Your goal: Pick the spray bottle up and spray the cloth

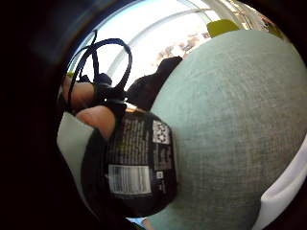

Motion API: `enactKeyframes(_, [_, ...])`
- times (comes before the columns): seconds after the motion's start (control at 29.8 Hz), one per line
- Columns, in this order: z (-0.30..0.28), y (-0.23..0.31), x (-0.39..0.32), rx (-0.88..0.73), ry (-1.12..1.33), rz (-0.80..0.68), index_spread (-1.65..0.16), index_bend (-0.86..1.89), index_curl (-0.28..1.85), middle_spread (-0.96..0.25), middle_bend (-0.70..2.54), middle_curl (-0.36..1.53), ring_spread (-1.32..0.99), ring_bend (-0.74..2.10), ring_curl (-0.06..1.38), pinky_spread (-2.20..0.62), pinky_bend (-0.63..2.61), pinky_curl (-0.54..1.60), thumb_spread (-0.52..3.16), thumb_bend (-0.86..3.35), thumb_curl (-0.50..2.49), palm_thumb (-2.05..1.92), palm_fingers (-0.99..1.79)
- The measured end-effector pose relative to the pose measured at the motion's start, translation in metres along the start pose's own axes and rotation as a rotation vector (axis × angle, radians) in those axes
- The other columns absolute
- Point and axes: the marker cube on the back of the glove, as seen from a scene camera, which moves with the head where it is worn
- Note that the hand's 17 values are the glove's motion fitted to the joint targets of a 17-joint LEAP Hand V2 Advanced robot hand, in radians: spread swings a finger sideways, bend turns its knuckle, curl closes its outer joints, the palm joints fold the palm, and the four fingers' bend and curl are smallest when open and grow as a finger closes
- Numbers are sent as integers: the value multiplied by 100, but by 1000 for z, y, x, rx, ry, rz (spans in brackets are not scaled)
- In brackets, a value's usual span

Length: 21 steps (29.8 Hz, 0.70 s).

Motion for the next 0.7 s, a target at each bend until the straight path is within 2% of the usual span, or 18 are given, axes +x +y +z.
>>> enactKeyframes(0.17, [-3,9,-1,-38,17,13,-22,17,44,-8,26,45,-5,35,36,15,18,35,101,-3,50,85,114])
enactKeyframes(0.27, [-20,24,-6,-51,22,31,-25,8,41,-8,27,45,-6,33,36,16,19,35,102,-4,47,81,100])
enactKeyframes(0.34, [-39,37,-11,-48,49,34,-26,2,38,-8,28,46,-6,35,37,17,22,36,103,-4,46,79,92])
enactKeyframes(0.7, [-179,147,-39,-32,466,93,-29,10,31,-8,29,45,-4,34,37,17,23,37,104,-4,40,73,85])
